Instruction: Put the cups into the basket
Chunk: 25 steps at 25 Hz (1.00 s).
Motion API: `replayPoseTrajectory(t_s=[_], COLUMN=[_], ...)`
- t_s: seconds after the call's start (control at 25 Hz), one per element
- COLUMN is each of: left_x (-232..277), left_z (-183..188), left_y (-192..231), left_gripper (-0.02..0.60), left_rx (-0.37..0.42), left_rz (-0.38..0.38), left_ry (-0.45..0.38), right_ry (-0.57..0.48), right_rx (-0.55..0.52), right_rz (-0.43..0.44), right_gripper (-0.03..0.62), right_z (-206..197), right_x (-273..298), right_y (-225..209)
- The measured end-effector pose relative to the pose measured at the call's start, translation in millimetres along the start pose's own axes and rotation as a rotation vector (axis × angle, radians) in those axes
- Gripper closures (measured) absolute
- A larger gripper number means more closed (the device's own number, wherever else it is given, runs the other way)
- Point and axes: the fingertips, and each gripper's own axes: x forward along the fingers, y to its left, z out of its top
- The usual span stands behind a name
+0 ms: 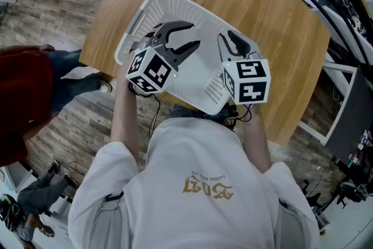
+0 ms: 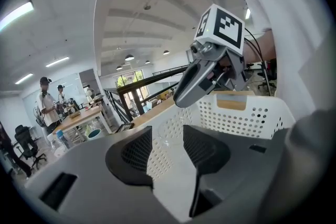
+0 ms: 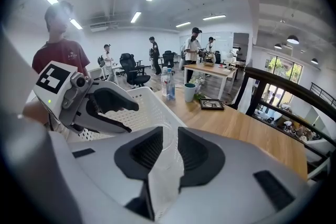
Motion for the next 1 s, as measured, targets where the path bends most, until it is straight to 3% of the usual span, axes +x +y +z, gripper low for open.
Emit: replayPoseTrajectory(t_s=[0.16, 0.32, 0.68, 1.0], left_x=[-9.2, -24.6, -49.5, -64.2], left_z=[11.0, 19.8, 22.0, 28.5], left_y=[11.8, 29.8, 21.9, 13.2], left_gripper=[0.419, 0.569, 0.574, 0.574], left_rx=[0.002, -0.039, -0.24, -0.404], left_rz=[0.079, 0.192, 0.209, 0.353], left_ry=[-0.017, -0.04, -0.027, -0.071], right_ry=[-0.04, -0.081, -0.138, -0.253], right_rx=[-0.008, -0.02, -0.038, -0.049], right_rz=[0.029, 0.053, 0.075, 0.064], right_gripper=[0.5, 0.55, 0.58, 0.582], right_z=[4.1, 8.0, 9.5, 17.9], right_x=[-6.9, -10.7, -25.3, -49.3], right_y=[6.8, 17.7, 32.2, 30.0])
